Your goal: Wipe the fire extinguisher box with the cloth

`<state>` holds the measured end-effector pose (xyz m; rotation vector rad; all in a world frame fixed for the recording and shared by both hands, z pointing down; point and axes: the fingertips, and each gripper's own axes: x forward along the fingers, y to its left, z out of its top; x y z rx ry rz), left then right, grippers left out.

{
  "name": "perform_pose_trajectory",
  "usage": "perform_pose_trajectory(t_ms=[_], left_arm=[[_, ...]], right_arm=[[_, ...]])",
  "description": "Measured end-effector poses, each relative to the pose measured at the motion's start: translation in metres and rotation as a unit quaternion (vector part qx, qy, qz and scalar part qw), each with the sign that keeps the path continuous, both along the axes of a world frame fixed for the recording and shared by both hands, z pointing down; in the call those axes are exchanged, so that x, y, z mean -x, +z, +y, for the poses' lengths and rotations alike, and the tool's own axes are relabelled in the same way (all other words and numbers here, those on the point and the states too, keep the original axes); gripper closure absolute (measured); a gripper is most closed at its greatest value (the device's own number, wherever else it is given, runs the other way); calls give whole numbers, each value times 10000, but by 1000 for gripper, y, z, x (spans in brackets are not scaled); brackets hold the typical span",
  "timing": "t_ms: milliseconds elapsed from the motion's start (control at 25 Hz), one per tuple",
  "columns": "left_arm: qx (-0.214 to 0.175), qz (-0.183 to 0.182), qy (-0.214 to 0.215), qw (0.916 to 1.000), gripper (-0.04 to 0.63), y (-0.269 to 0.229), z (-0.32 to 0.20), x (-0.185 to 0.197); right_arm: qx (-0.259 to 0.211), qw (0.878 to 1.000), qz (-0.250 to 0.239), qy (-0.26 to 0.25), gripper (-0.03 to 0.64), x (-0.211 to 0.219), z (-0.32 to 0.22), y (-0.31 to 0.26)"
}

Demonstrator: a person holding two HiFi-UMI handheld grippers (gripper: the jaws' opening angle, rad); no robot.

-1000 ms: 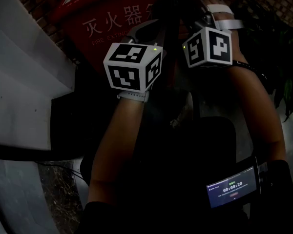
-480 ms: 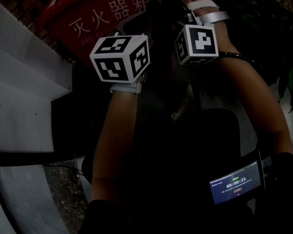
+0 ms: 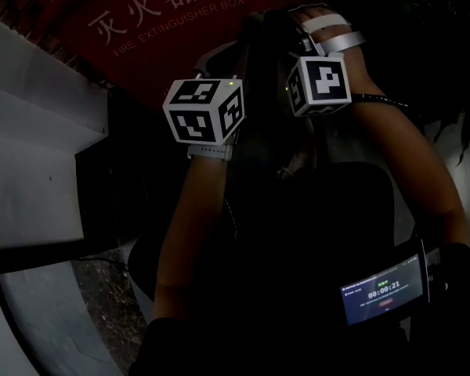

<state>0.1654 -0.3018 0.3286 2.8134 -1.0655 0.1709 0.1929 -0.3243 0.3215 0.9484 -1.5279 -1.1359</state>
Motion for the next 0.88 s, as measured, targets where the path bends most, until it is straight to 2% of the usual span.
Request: perform_pose_trajectory(t_ms=[440, 680, 880], left_arm=[[609, -146, -20, 9980, 592, 93, -5, 7], [1130, -415, 19, 9927, 592, 158, -2, 0], [1368, -591, 51, 9888, 592, 192, -2, -7]], right_arm=[[1004, 9948, 121, -81, 581, 7, 3, 123], [1462, 9890, 221, -64, 581, 7, 6, 175], [1975, 9801, 193, 18, 583, 6, 9, 215]])
